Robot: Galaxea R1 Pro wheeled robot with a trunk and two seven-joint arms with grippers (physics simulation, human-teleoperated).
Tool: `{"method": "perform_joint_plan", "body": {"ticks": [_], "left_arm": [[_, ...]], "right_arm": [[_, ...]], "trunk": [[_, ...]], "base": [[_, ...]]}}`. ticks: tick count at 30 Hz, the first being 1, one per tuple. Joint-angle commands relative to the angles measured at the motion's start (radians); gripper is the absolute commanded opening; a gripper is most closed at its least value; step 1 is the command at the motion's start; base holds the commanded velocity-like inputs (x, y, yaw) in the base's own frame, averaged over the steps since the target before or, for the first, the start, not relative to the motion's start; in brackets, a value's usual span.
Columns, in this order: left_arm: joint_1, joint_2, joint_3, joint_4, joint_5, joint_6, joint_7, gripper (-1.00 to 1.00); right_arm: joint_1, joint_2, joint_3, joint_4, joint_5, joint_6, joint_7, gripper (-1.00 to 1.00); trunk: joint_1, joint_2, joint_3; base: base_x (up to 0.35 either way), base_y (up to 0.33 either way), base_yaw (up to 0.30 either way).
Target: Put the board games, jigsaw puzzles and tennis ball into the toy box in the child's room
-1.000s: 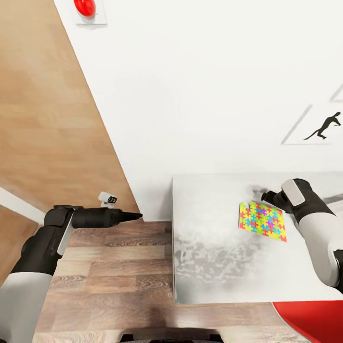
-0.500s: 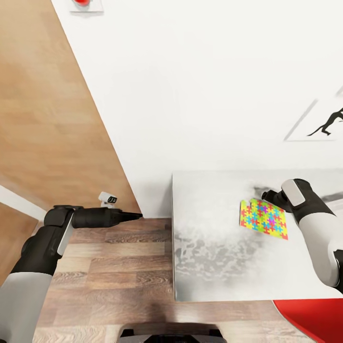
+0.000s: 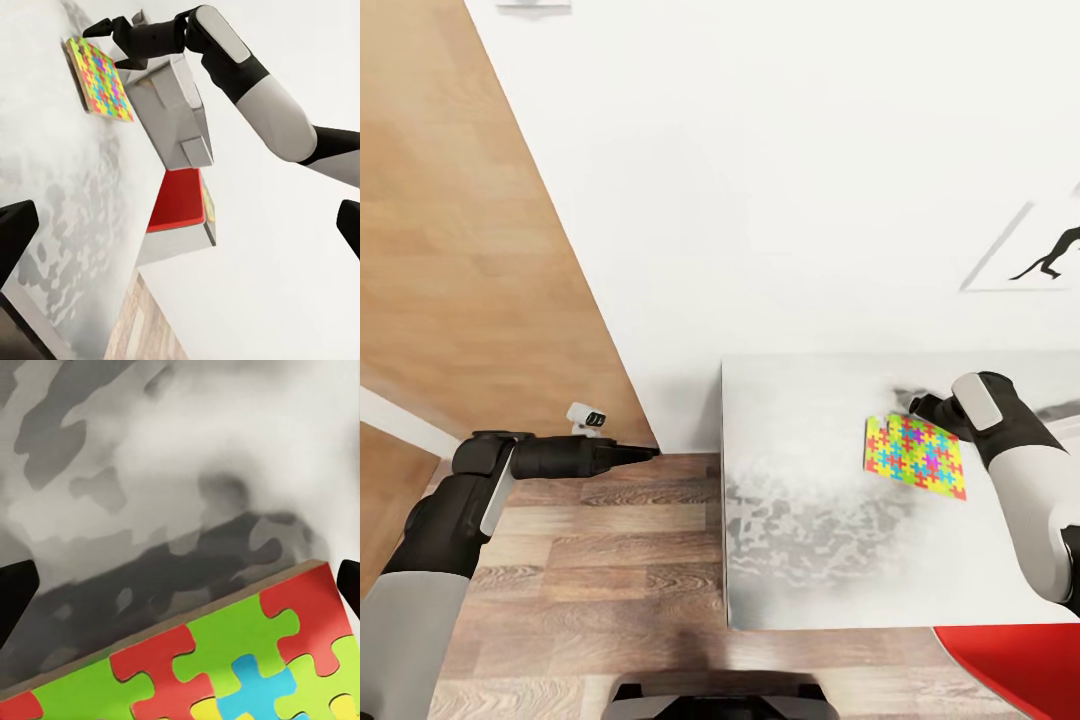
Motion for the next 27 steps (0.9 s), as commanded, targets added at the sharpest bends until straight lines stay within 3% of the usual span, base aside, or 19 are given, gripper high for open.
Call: {"method": "perform_joint_plan", "body": {"ticks": [1, 17, 27], "left_arm": [[-0.001, 0.0, 0.0, 0.0, 0.0, 0.011, -0.004, 1.0], [-0.001, 0.0, 0.0, 0.0, 0.0, 0.011, -0.004, 1.0], [-0.001, 0.0, 0.0, 0.0, 0.0, 0.011, -0.004, 1.0]], "right_arm": [[0.001, 0.0, -0.001, 0.029, 0.001, 0.003, -0.008, 1.0], [0.003, -0.011, -0.001, 0.029, 0.001, 0.002, -0.008, 1.0], [0.004, -0.012, -0.001, 0.029, 0.001, 0.002, -0.008, 1.0]], "trunk": [[0.001, -0.001, -0.002], [0.001, -0.001, -0.002], [0.001, -0.001, -0.002]], "base": [[0.0, 0.0, 0.0], [-0.001, 0.0, 0.0], [-0.111, 0.0, 0.0]]}}
